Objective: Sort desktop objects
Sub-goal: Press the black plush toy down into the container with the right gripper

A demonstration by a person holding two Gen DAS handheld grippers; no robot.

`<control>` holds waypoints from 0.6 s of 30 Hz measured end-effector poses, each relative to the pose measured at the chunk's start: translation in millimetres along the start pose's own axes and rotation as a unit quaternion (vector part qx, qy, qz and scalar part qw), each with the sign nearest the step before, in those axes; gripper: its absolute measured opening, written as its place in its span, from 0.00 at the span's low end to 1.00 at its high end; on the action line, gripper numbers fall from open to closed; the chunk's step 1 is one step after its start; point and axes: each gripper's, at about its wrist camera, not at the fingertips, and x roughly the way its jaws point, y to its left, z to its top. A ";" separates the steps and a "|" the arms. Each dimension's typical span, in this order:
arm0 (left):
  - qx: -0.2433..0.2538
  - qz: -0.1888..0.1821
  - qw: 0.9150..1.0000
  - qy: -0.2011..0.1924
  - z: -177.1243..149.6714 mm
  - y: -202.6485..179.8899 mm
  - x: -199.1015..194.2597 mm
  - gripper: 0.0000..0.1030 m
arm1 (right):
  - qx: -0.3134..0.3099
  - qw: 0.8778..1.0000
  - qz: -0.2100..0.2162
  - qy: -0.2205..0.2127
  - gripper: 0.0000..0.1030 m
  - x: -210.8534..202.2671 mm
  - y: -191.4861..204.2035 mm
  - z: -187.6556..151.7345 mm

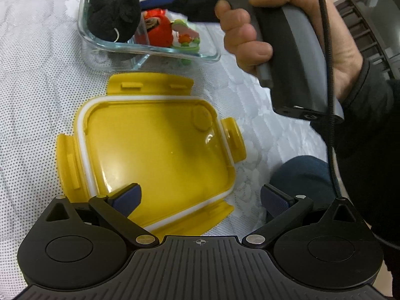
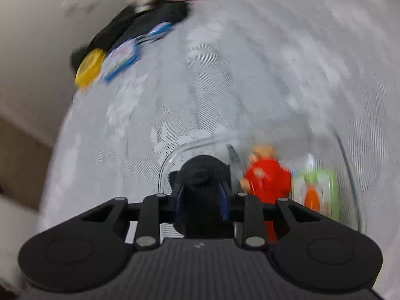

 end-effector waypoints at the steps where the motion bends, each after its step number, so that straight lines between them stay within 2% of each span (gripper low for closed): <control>1: 0.002 0.004 1.000 0.002 -0.2 -0.7 1.0 1.00 | 0.021 1.000 0.009 0.002 0.31 -0.4 -6.8 -1.2; 3: 0.004 0.011 1.000 0.006 -0.7 -1.4 2.8 1.00 | 0.046 0.999 0.018 0.002 0.31 -1.0 -14.7 -4.2; 5: 0.005 0.016 1.000 0.010 -1.3 -1.0 4.2 1.00 | 0.034 0.999 0.011 -0.001 0.32 -0.1 -11.7 -4.7; 8: 0.001 0.015 1.000 0.006 -1.3 0.6 3.3 1.00 | -0.045 0.998 -0.029 -0.015 0.38 -5.5 12.4 -4.0; 11: 0.000 0.016 1.000 0.006 -0.4 1.9 2.4 1.00 | -0.117 0.992 -0.052 -0.022 0.38 -9.1 33.2 -9.7; 16: 0.004 0.021 1.000 0.010 -0.9 1.2 3.8 1.00 | -0.234 0.967 -0.101 0.003 0.37 1.7 62.8 -27.8; 18: 0.001 0.019 1.000 0.008 -1.1 2.4 3.7 1.00 | -0.249 0.962 -0.110 -0.003 0.38 6.9 65.1 -33.6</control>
